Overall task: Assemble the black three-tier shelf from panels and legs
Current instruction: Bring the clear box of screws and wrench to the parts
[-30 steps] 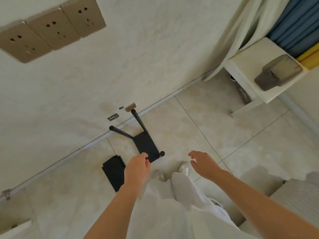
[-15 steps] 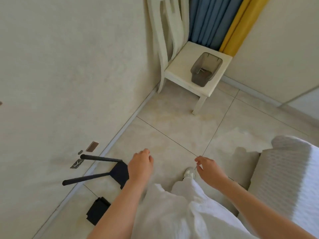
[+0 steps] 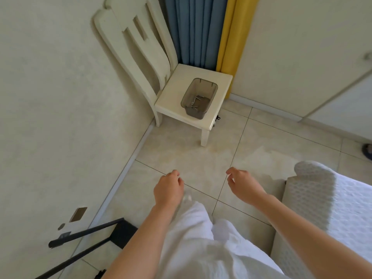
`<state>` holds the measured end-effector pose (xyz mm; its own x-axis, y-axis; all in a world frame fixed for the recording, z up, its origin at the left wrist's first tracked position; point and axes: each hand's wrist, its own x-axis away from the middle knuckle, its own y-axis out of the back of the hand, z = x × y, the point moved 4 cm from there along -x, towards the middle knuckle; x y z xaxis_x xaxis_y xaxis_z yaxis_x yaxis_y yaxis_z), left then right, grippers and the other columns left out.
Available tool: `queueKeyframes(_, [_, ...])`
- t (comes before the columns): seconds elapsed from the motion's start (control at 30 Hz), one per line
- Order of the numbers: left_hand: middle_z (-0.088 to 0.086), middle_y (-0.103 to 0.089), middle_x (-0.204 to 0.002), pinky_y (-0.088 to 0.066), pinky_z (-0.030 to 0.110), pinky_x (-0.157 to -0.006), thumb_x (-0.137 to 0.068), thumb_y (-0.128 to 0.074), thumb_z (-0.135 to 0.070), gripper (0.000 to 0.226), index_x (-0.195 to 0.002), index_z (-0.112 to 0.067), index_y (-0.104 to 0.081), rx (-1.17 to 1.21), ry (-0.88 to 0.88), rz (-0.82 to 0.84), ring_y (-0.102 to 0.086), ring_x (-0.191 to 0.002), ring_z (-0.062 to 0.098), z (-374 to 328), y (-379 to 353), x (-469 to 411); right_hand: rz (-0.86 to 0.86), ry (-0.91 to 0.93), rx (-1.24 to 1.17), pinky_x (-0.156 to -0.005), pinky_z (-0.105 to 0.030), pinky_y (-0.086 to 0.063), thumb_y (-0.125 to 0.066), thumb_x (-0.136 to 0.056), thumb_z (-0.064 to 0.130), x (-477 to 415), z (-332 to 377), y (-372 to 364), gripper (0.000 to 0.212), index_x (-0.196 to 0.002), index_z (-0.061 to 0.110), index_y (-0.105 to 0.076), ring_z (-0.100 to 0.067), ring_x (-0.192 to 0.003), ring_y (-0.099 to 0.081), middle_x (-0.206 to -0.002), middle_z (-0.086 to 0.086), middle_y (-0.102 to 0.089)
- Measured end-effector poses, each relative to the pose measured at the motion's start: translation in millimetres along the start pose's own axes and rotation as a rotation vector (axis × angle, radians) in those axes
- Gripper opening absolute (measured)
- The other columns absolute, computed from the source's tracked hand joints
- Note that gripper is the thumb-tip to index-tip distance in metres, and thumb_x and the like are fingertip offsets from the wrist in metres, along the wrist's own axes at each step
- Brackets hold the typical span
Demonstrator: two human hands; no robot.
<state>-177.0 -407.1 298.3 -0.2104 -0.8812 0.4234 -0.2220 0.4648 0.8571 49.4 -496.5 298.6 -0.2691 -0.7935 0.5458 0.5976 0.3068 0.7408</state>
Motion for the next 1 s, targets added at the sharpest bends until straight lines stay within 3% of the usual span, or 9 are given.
queueKeyframes(0.3, [-0.001,-0.072,-0.11,-0.048,0.032,-0.076,-0.102,-0.045,-0.023,0.029,-0.127,-0.019,-0.061,0.024,-0.006,0.008,-0.063,-0.102,0.022,-69,20,-120,-0.052,0.012,0.04,-0.084,-0.036,-0.054,-0.044,-0.1,0.02,-119,-11,86,0.032,-0.129,0.014,-0.057,-0.025,-0.104,-0.064,-0.12,-0.004,-0.067])
queueKeyframes(0.6, [0.001,-0.072,-0.109,-0.046,0.031,-0.071,-0.103,-0.045,-0.024,0.028,-0.126,-0.018,-0.06,0.018,0.028,-0.014,-0.064,-0.102,0.023,-116,62,-243,0.015,0.017,0.097,-0.087,-0.036,-0.053,-0.043,-0.101,0.021,-237,0,169,0.032,-0.129,0.016,-0.057,-0.025,-0.107,-0.063,-0.122,-0.004,-0.066])
queueKeyframes(0.73, [0.003,-0.071,-0.106,-0.041,0.03,-0.068,-0.103,-0.045,-0.022,0.026,-0.124,-0.018,-0.06,0.06,0.09,-0.007,-0.064,-0.098,0.024,-133,71,-281,0.061,0.052,0.117,-0.07,-0.029,-0.046,-0.042,-0.102,0.021,-285,8,196,0.031,-0.129,0.017,-0.056,-0.025,-0.101,-0.063,-0.121,-0.005,-0.065])
queueKeyframes(0.87, [0.003,-0.07,-0.099,-0.049,0.033,-0.071,-0.102,-0.044,-0.022,0.025,-0.118,-0.017,-0.062,0.124,0.21,-0.019,-0.065,-0.092,0.026,-145,72,-314,0.113,0.122,0.138,-0.081,-0.032,-0.053,-0.043,-0.102,0.019,-337,15,219,0.03,-0.128,0.014,-0.057,-0.025,-0.099,-0.065,-0.12,-0.007,-0.066])
queueKeyframes(1.0, [0.005,-0.07,-0.105,-0.055,0.037,-0.078,-0.102,-0.043,-0.022,0.025,-0.119,-0.017,-0.062,0.204,0.398,-0.018,-0.065,-0.097,0.028,-149,63,-341,0.197,0.201,0.205,-0.079,-0.033,-0.054,-0.042,-0.102,0.02,-388,12,233,0.03,-0.128,0.016,-0.057,-0.024,-0.094,-0.065,-0.12,-0.007,-0.065])
